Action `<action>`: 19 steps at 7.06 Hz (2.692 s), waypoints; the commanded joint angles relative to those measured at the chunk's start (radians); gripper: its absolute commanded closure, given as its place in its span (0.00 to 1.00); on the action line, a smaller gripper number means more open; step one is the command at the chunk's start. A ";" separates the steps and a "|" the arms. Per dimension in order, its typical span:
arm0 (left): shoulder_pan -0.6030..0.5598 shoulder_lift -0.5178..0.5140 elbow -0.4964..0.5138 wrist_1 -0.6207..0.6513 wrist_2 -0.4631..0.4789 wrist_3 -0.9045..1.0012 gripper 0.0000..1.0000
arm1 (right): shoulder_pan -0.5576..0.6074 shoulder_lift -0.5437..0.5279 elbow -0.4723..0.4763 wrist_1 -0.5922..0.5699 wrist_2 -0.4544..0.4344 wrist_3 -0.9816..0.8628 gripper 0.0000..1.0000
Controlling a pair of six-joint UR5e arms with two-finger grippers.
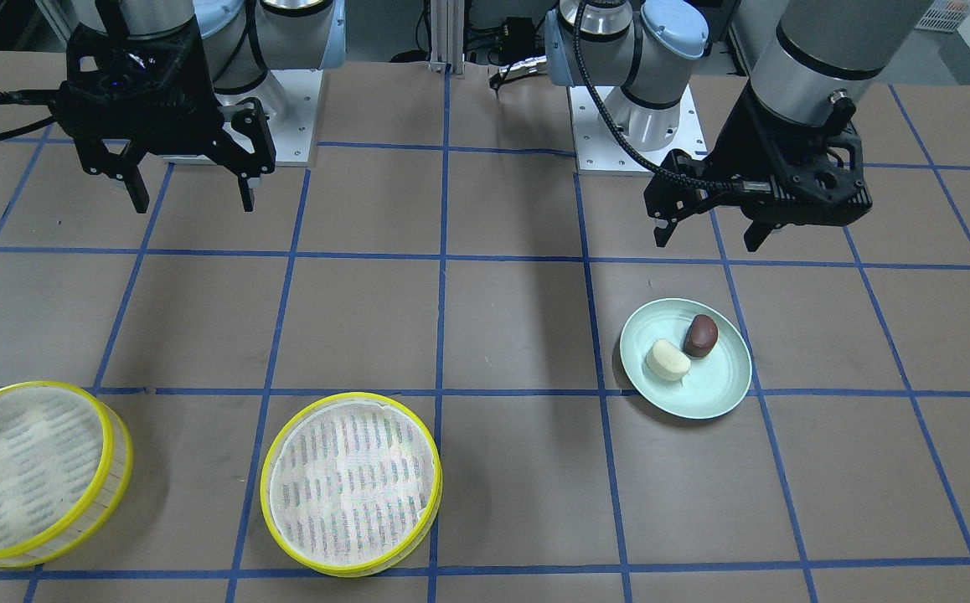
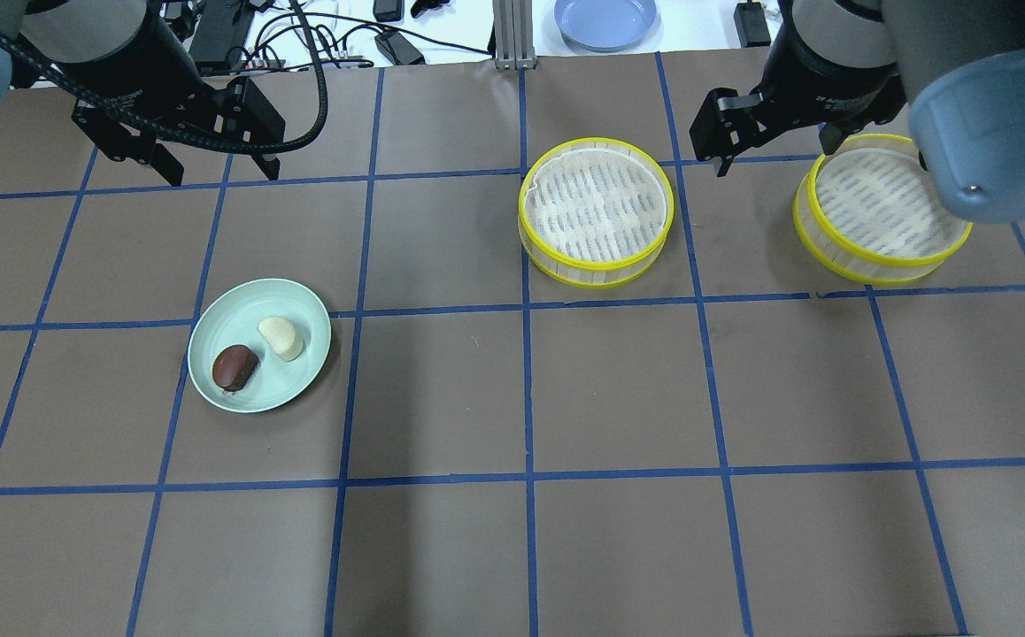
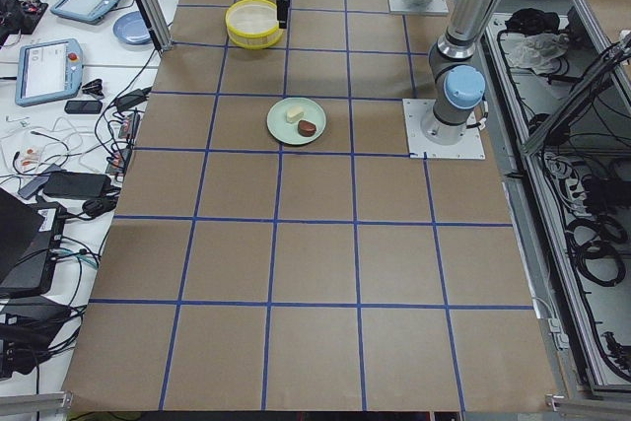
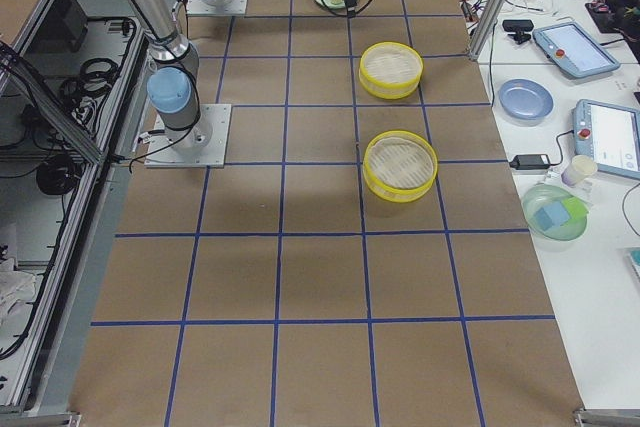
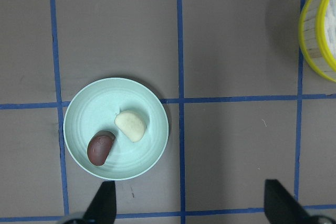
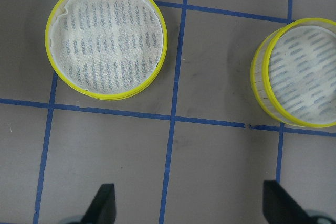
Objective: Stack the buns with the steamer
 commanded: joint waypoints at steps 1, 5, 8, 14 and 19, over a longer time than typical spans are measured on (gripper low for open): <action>0.001 0.015 -0.016 0.004 -0.001 0.000 0.00 | 0.000 0.008 -0.005 -0.006 -0.001 0.000 0.00; 0.036 -0.031 -0.033 0.005 0.005 -0.017 0.00 | -0.073 0.063 -0.011 -0.005 0.035 0.014 0.00; 0.085 -0.063 -0.168 0.051 0.002 0.000 0.00 | -0.233 0.203 -0.024 -0.055 0.114 -0.077 0.00; 0.087 -0.292 -0.268 0.238 0.004 0.127 0.00 | -0.547 0.496 -0.050 -0.457 0.082 -0.522 0.00; 0.124 -0.353 -0.268 0.232 0.088 0.109 0.00 | -0.591 0.626 -0.074 -0.467 0.076 -0.649 0.00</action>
